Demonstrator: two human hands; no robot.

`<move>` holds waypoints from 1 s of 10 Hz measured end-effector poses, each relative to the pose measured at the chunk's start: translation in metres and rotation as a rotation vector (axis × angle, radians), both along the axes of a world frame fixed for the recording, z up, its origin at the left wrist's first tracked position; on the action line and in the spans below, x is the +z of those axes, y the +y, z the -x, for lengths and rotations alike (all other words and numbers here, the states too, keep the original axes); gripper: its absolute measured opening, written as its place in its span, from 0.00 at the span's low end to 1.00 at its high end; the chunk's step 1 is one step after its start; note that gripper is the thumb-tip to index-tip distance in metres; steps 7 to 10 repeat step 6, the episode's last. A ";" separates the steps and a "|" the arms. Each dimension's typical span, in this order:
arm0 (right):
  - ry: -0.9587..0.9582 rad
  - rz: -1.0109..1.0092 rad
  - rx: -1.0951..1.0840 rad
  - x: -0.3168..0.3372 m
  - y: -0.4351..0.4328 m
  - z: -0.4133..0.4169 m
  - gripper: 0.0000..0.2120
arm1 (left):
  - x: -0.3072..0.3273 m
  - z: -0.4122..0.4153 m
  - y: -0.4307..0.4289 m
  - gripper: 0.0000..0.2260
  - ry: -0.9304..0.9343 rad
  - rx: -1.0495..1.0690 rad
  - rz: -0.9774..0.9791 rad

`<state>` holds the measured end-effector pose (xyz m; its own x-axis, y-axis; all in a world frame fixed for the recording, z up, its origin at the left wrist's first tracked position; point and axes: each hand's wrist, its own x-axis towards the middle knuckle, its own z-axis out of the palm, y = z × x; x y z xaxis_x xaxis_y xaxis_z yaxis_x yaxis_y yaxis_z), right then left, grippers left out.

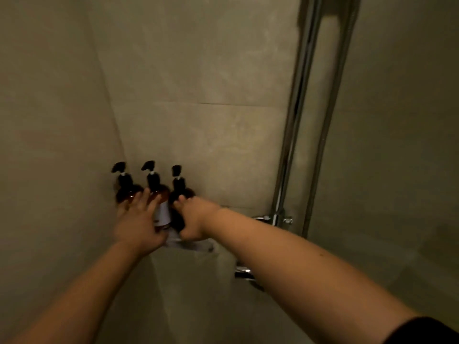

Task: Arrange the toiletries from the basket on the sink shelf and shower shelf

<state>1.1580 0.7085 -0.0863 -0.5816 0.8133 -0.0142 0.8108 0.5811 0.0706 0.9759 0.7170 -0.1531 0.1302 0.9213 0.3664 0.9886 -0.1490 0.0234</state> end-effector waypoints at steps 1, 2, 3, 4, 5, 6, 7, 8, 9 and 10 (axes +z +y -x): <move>-0.042 -0.055 0.065 0.001 0.012 0.000 0.30 | -0.001 -0.005 0.006 0.42 -0.066 -0.022 -0.054; -0.119 -0.042 0.044 -0.011 0.023 0.004 0.39 | -0.006 -0.010 0.010 0.46 -0.071 0.021 -0.029; -0.135 -0.017 0.092 -0.013 0.025 -0.005 0.42 | 0.000 -0.014 0.013 0.47 0.010 0.101 0.167; -0.075 0.065 0.088 -0.010 0.017 -0.022 0.43 | 0.007 -0.027 0.005 0.47 0.111 0.164 0.268; -0.060 0.111 0.014 -0.017 0.000 -0.032 0.46 | 0.022 -0.037 -0.023 0.45 0.061 0.222 0.299; 0.132 0.149 -0.024 -0.011 -0.018 -0.031 0.47 | 0.053 -0.035 -0.047 0.42 0.049 0.317 0.358; 0.132 0.149 -0.024 -0.011 -0.018 -0.031 0.47 | 0.053 -0.035 -0.047 0.42 0.049 0.317 0.358; 0.132 0.149 -0.024 -0.011 -0.018 -0.031 0.47 | 0.053 -0.035 -0.047 0.42 0.049 0.317 0.358; 0.132 0.149 -0.024 -0.011 -0.018 -0.031 0.47 | 0.053 -0.035 -0.047 0.42 0.049 0.317 0.358; 0.132 0.149 -0.024 -0.011 -0.018 -0.031 0.47 | 0.053 -0.035 -0.047 0.42 0.049 0.317 0.358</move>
